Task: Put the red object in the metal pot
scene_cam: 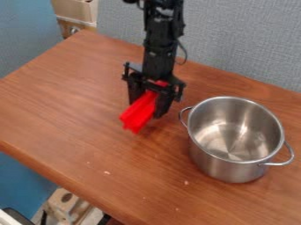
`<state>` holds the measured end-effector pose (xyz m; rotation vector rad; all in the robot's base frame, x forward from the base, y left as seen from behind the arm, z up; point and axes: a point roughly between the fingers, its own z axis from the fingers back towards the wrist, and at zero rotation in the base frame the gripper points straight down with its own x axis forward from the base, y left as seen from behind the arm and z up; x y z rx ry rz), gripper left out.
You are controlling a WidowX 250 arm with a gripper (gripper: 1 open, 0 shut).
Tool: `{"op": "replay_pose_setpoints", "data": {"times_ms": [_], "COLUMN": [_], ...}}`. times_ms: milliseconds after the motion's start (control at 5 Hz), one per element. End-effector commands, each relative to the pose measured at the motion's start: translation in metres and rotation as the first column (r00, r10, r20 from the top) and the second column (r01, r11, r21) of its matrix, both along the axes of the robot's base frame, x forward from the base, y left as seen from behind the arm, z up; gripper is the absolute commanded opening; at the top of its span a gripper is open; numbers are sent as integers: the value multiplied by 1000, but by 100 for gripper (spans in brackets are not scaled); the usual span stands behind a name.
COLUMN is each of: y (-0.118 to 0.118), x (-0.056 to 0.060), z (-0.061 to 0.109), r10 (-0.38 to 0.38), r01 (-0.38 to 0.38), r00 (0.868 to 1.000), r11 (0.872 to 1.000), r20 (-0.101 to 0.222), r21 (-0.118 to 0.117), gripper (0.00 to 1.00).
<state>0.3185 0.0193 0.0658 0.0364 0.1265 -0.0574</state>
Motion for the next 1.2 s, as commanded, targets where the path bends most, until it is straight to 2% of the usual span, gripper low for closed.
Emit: {"op": "replay_pose_setpoints", "data": {"times_ms": [0,200,400,600,1000], "y": [-12,-30,-56,-87,-142], "x": [11,12,10,8,-1], "z": [62,91,105,98,81], "r10": [-16,-47,-100,-147,-214], "r01": [14,45,99,145,208], "r00": [990,982,973,967,959], "r11": [1000,999,995,989,977], "r20": [140,183,208,207,186], "r21": [17,19,17,28,48], "gripper": [0,0,0,0,0]}}
